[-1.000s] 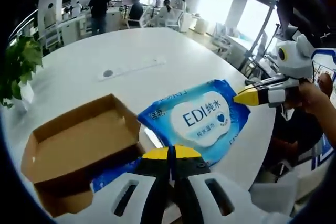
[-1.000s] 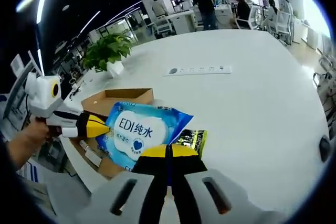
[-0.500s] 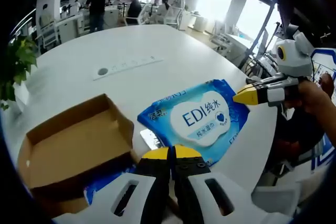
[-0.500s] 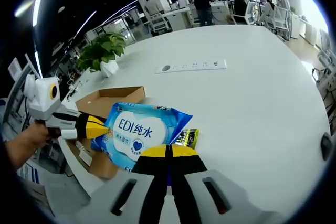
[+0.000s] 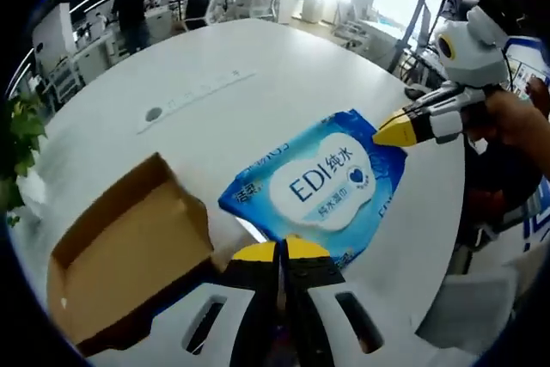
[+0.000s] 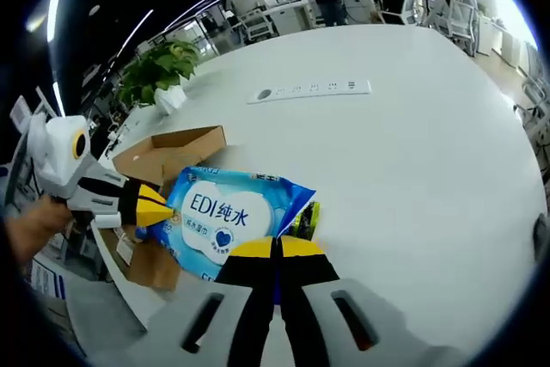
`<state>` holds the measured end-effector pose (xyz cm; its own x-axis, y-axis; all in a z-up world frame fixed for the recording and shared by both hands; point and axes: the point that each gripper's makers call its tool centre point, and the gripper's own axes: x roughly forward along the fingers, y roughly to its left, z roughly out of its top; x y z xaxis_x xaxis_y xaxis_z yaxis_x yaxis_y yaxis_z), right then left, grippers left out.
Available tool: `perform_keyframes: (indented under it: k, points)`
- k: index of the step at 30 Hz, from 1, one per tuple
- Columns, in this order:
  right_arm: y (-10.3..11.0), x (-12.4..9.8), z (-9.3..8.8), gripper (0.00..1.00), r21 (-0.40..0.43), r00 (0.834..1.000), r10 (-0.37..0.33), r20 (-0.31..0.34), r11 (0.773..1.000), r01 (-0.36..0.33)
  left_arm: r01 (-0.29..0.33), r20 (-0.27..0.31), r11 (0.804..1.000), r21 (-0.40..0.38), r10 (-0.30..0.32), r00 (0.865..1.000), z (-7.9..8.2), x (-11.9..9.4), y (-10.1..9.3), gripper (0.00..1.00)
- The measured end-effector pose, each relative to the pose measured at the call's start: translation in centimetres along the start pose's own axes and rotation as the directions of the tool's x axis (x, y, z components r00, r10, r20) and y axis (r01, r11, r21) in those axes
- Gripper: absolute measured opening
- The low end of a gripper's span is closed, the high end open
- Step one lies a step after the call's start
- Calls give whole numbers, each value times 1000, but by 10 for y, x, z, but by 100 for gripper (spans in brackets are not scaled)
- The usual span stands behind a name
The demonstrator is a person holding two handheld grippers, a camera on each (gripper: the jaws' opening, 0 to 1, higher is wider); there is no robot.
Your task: Operate the shoe box by opening the lid, removing the specified soft item, and placing it in the target area until the item is outside and the box remains undamaged.
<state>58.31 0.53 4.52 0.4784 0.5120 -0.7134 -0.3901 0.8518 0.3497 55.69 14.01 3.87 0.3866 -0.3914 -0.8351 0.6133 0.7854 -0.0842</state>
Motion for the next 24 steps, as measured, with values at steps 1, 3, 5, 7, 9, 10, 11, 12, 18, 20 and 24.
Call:
perform_keyframes:
  k: [1,3,5,7,9,10,11,12,18,20,24]
  points:
    - [-1,1,-1,0,2,1000,0,-3,1000,0,0,-11,1000,20,1,1000,-1,1,0,0]
    - [-1,3,-4,0,2,1000,-3,-11,1000,3,4,-30,999,38,-2,1000,-3,5,-2,0]
    - [-1,5,-6,0,5,1000,8,-13,1000,-8,3,-47,999,52,-1,999,-5,9,-2,0]
    - [0,8,-8,0,22,1000,16,-19,1000,-16,6,-72,999,51,-2,997,-10,14,0,0]
    - [0,11,-9,0,14,1000,9,-22,1000,-9,9,-81,998,56,-5,997,-13,18,-1,0]
    - [-1,12,-9,0,4,1000,1,-23,1000,0,10,-83,998,57,-5,997,-13,18,-2,0]
    - [-2,14,-11,0,-3,1000,-6,-29,1000,6,8,-88,998,66,-2,996,-13,19,-3,0]
    - [-3,16,-12,0,-2,1000,-7,-30,1000,7,4,-95,997,82,3,995,-13,20,-2,0]
    - [-8,21,-20,0,2,999,-13,-46,1000,13,7,-122,994,105,6,993,-16,27,-1,0]
    - [-11,24,-22,0,7,999,-15,-51,1000,15,8,-133,992,124,8,991,-17,30,-3,0]
    - [-15,26,-24,0,15,999,-17,-50,1000,17,17,-144,992,125,1,990,-20,35,-4,0]
